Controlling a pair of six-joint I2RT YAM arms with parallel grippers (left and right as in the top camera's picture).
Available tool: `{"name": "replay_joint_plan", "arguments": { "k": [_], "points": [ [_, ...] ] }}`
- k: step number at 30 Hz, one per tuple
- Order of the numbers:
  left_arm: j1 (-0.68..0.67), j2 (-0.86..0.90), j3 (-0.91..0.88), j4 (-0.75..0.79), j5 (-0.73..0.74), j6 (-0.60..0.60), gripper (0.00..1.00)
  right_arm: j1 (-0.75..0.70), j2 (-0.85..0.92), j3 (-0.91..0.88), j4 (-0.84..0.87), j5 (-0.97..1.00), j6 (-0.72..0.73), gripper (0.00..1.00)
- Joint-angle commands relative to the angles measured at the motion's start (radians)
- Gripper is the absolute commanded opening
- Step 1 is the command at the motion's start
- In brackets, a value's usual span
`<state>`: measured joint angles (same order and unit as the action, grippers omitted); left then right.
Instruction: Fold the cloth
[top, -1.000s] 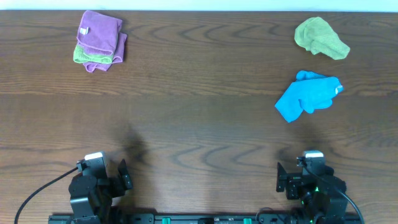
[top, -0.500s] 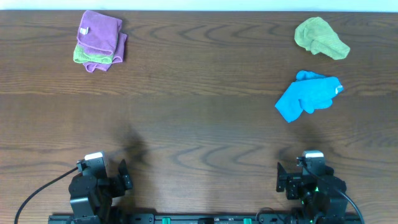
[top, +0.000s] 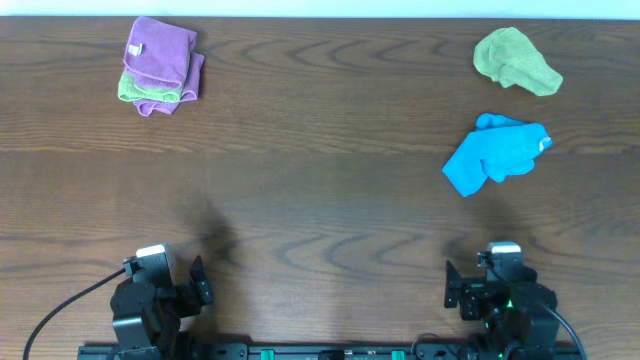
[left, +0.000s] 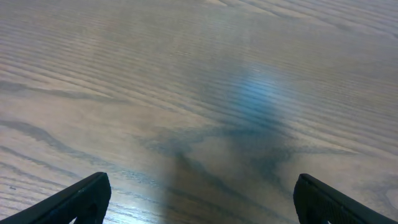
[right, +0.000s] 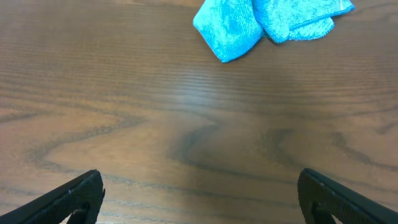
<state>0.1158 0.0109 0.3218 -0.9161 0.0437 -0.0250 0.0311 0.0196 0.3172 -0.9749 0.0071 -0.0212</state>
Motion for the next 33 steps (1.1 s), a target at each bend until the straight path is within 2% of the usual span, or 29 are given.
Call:
{"name": "replay_joint_plan", "arguments": {
  "k": [1,5,8,23,28,33],
  "points": [
    [-0.005,-0.007,-0.001,-0.003,-0.021,0.011,0.95,-0.008,0.048,0.044,0.013,0.0,0.075,0.99],
    [-0.005,-0.007,-0.001,-0.003,-0.021,0.011,0.95,-0.034,0.246,0.185,0.021,0.022,0.133,0.99],
    [-0.005,-0.007,-0.001,-0.003,-0.021,0.011,0.95,-0.079,0.478,0.356,0.014,0.025,0.164,0.99],
    [-0.005,-0.007,-0.001,-0.003,-0.021,0.011,0.95,-0.254,1.464,1.113,-0.073,0.042,0.187,0.99],
    [-0.005,-0.007,-0.001,-0.003,-0.021,0.011,0.95,-0.273,1.616,1.155,0.013,0.044,0.181,0.99],
    [-0.005,-0.007,-0.001,-0.003,-0.021,0.011,0.95,-0.273,1.666,1.155,0.12,0.045,0.181,0.99]
  ]
}}
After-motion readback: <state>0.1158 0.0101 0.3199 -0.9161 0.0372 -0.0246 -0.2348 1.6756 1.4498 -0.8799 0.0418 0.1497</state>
